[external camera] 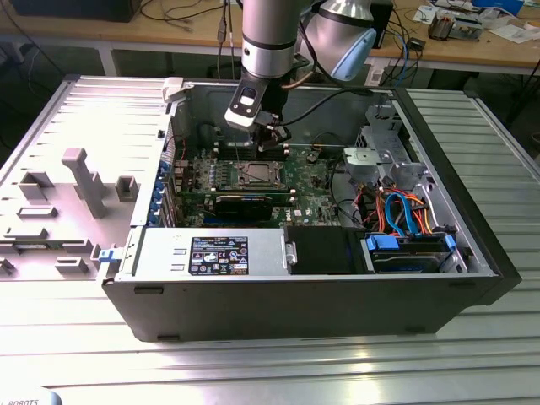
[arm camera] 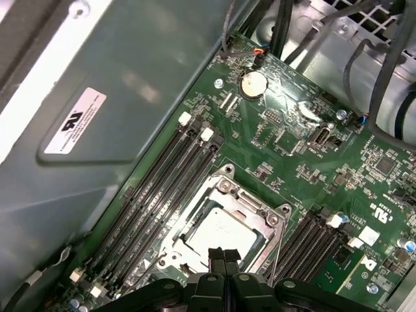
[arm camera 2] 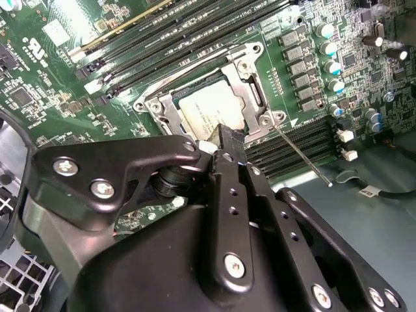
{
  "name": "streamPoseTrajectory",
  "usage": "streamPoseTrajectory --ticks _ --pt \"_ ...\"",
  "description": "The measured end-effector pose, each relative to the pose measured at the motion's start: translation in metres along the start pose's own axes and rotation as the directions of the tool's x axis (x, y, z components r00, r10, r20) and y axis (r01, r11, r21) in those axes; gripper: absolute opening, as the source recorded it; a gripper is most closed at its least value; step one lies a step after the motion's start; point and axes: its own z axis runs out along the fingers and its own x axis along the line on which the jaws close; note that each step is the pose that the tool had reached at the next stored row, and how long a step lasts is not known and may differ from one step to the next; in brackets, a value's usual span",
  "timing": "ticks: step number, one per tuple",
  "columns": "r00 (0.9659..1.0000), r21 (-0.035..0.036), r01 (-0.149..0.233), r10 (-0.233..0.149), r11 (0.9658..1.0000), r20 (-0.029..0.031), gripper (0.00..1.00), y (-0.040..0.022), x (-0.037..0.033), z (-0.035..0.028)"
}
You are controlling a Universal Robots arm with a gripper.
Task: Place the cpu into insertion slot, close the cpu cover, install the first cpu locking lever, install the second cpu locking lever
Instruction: 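Install the first cpu locking lever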
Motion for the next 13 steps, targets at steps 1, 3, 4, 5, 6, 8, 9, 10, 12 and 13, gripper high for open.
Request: streamPoseTrajectory --ticks 1,3,4,5,6,8,9,10,12,13 --pt "1.0 0.0 0.0 0.0 1.0 0.0 0.11 0.0 0.0 0.0" --pt "1.0 -0.0001 0.0 0.0 1.0 0.0 0.11 0.0 0.0 0.0" --pt "1.0 -0.0001 0.0 0.0 1.0 0.0 0.11 0.0 0.0 0.0" --pt "1.0 -0.0001 0.0 0.0 1.0 -0.0001 0.11 0.0 0.0 0.0" --pt "1.0 -0.0001 0.001 -0.001 1.0 0.0 0.11 0.0 0.0 0.0" --pt "1.0 -0.0001 0.003 -0.003 1.0 0.0 0.11 0.0 -0.0001 0.0001" --pt "1.0 0.0 0.005 -0.005 1.0 0.0 0.11 -0.0001 -0.0002 0.0001" --pt "1.0 0.0001 0.007 -0.007 1.0 0.0 0.11 -0.0001 -0.0002 0.0" --pt "0.9999 0.0004 0.017 -0.017 0.9999 0.0 0.11 -0.0003 -0.0004 0.0" --pt "0.9998 0.0006 0.022 -0.022 0.9998 0.0 0.11 -0.0003 -0.0005 0.0"
